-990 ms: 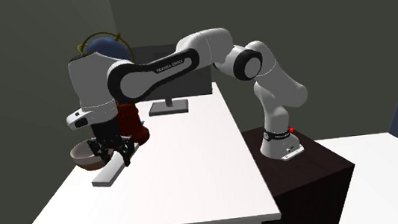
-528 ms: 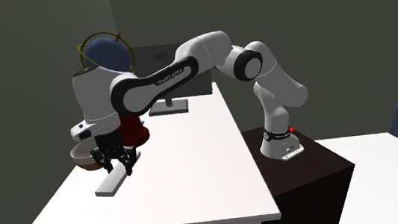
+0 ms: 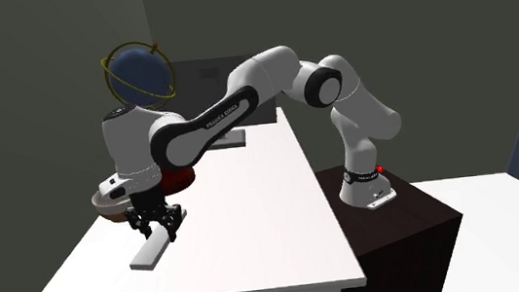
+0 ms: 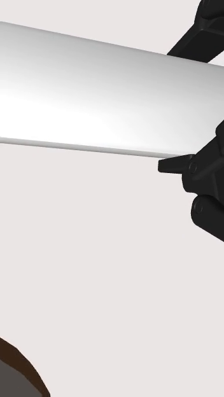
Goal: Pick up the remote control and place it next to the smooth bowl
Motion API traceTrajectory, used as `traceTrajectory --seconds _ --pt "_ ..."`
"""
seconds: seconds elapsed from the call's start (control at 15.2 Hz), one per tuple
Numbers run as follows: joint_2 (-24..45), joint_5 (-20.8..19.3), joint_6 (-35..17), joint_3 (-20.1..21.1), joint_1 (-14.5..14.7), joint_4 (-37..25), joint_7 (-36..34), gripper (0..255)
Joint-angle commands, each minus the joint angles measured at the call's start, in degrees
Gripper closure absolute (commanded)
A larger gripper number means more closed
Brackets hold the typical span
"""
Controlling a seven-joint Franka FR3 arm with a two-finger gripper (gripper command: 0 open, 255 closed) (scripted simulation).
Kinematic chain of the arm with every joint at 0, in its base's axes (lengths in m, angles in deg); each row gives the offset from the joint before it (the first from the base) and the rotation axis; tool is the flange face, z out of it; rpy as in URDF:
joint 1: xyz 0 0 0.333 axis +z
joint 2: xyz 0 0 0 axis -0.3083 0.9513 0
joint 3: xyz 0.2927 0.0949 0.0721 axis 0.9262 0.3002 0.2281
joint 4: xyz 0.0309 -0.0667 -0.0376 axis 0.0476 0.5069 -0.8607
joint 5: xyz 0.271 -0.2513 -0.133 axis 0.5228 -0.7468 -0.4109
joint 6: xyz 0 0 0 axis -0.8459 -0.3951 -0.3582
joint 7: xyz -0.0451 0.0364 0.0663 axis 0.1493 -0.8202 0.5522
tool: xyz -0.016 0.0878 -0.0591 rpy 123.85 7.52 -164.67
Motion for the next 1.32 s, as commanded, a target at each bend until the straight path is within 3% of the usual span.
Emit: traceTrajectory --seconds 0.0,0.53,0.59,0.92,1.25 --pt "0.38 0.08 -1.29 0.05 0.01 0.87 0.10 255" --pt "0.42 0.08 -1.39 0.05 0.01 0.94 0.11 255" --pt "0.42 0.08 -1.38 0.05 0.01 0.92 0.11 0" --pt "0.42 0.08 -1.39 0.05 0.01 0.93 0.11 0" --pt "-0.85 -0.22 5.05 -0.13 -0.28 -4.28 -0.20 0"
